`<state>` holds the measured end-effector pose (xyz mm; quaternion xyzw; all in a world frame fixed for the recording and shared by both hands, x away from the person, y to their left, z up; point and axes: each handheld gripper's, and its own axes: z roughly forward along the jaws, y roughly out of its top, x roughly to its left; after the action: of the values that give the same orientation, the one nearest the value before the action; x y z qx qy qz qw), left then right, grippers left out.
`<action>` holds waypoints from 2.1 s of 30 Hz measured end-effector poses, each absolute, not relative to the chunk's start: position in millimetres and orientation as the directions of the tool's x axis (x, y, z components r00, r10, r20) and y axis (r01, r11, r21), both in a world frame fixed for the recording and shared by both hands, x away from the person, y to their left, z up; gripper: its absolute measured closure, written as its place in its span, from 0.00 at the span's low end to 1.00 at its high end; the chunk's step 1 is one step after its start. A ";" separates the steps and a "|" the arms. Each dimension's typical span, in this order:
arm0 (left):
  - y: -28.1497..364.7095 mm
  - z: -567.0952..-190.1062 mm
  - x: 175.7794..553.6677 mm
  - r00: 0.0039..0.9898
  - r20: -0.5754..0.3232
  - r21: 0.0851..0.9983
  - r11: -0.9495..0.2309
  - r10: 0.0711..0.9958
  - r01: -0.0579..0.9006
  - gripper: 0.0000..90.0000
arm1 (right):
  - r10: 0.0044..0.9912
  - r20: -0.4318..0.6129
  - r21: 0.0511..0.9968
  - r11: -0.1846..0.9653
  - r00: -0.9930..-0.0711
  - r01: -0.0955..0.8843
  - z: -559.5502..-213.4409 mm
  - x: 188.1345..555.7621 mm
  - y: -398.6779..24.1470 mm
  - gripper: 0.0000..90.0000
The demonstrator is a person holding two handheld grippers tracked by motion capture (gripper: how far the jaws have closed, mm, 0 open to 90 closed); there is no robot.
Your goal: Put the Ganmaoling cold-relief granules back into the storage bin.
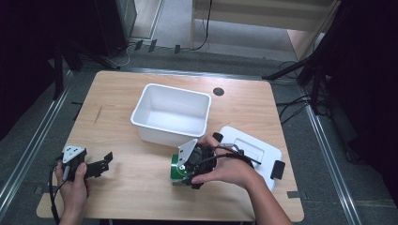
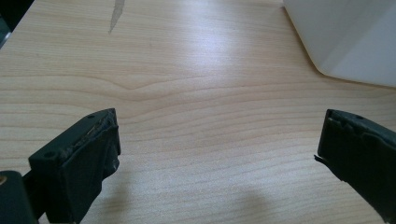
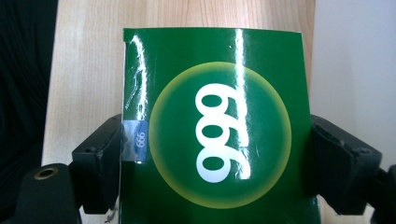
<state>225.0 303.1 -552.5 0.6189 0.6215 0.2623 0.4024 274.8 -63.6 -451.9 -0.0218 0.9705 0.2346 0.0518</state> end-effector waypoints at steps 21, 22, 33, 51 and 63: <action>303.6 -552.5 225.0 0.084 -0.183 0.827 0.107 0.980 0.553 0.00 | -0.014 -0.148 0.482 0.872 -0.989 -0.085 -390.4 284.7 -62.5 0.18; 303.6 -552.5 225.0 0.083 -0.184 0.826 0.108 0.979 0.553 0.00 | -0.010 -0.149 0.482 0.872 -0.989 -0.082 -387.5 285.6 -62.5 0.18; 303.5 -552.5 225.0 0.082 -0.183 0.826 0.108 0.980 0.553 0.00 | -0.012 -0.171 0.497 0.862 -0.985 -0.097 -357.9 297.4 -59.5 0.18; 304.0 -552.6 225.0 0.084 -0.187 0.827 0.111 0.979 0.551 0.00 | 0.042 -0.191 0.492 0.869 -0.981 -0.059 -336.9 329.8 -55.5 0.18; 304.2 -552.6 225.1 0.084 -0.188 0.828 0.112 0.979 0.549 0.00 | 0.095 -0.194 0.486 0.874 -0.976 -0.012 -343.8 354.9 -55.5 0.18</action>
<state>225.1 304.2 -552.6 0.6124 0.6238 0.2628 0.4084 354.9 -55.5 -343.8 0.0217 0.9620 0.2504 0.1065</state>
